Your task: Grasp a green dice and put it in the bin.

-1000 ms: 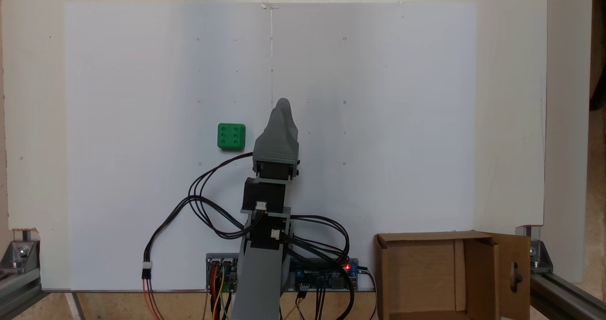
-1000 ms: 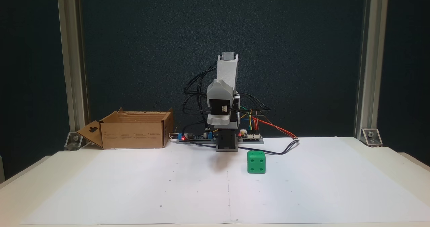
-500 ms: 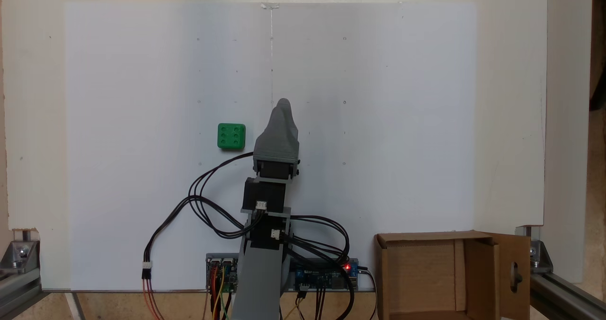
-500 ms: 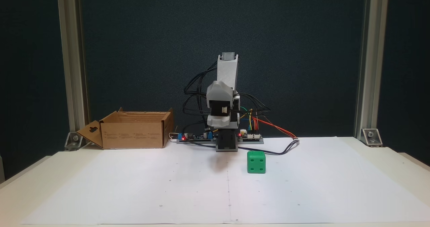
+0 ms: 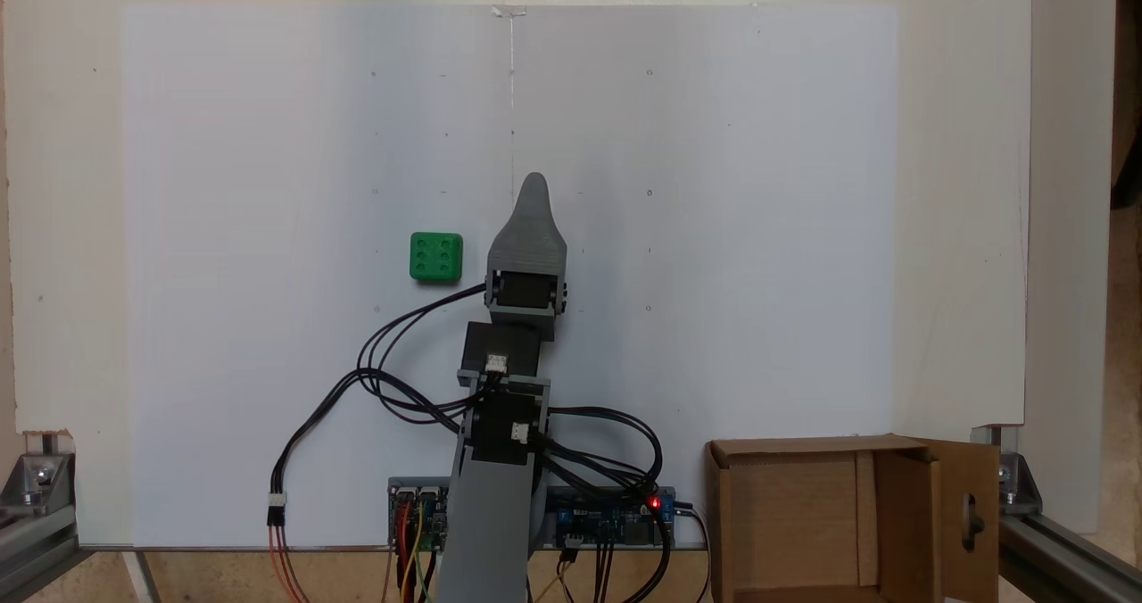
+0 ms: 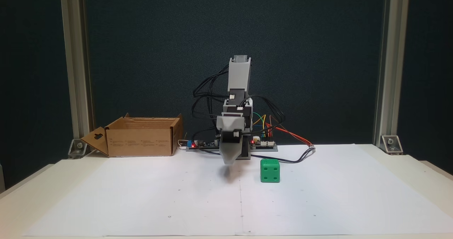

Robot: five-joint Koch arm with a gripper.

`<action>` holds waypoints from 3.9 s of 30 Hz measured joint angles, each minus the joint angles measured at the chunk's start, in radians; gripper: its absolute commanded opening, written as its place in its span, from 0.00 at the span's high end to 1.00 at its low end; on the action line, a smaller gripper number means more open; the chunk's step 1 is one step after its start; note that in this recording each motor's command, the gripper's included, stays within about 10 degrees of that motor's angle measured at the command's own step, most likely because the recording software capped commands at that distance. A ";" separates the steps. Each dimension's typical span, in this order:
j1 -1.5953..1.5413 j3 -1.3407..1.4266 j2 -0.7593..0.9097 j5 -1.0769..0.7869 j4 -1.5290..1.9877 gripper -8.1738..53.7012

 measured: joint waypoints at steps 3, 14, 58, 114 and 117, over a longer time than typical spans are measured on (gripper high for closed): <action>0.000 -0.110 0.002 0.000 0.206 0.17; 0.002 -0.554 0.002 0.000 0.959 0.17; -0.440 -1.256 -0.281 0.457 1.899 0.15; -0.532 -0.905 -0.488 0.528 1.566 0.14; -0.532 -0.902 -0.491 0.532 1.534 0.15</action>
